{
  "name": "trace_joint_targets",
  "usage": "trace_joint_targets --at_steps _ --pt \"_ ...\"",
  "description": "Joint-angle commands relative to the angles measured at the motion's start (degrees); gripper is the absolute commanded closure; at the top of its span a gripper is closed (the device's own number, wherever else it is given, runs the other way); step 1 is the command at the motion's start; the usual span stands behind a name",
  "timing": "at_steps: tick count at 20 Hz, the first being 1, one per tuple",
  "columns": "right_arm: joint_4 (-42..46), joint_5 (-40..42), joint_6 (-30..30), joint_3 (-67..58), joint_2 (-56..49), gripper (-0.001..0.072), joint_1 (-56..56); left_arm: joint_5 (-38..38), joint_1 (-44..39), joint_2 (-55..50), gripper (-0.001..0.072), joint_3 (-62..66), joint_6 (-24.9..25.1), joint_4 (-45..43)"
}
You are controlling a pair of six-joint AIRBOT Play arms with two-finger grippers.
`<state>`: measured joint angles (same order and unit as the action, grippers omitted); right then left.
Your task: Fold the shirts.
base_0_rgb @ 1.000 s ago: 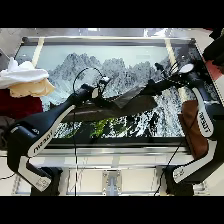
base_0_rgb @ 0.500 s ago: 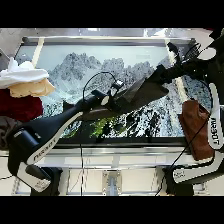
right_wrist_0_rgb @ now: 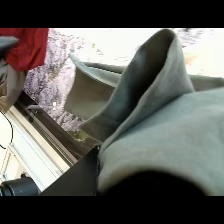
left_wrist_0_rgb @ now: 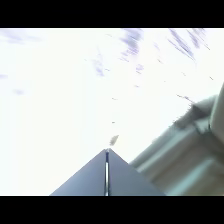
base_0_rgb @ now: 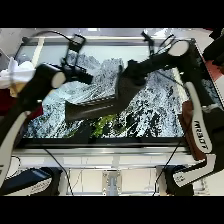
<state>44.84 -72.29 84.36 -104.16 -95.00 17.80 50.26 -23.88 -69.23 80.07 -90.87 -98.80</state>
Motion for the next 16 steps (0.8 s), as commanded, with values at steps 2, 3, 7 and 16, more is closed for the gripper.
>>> trace_joint_targets --at_steps 2,3,7,16 --pt "0.44 16.81 4.57 -0.31 -7.28 0.0698 16.17 8.39 7.67 8.68 0.0698 0.0 0.07 -0.68" --pt "0.31 19.67 5.55 -0.31 -9.09 0.0696 19.04 9.88 8.92 9.29 0.0697 -0.02 0.07 -0.68" --pt "0.13 30.56 6.08 -0.31 -12.15 0.0252 27.1 11.87 12.07 9.73 0.0698 -0.11 0.07 -0.66" --pt "18.99 3.37 6.05 -4.98 -12.02 0.0182 13.07 11.87 12.87 9.7 0.0697 -0.11 0.04 -0.63"
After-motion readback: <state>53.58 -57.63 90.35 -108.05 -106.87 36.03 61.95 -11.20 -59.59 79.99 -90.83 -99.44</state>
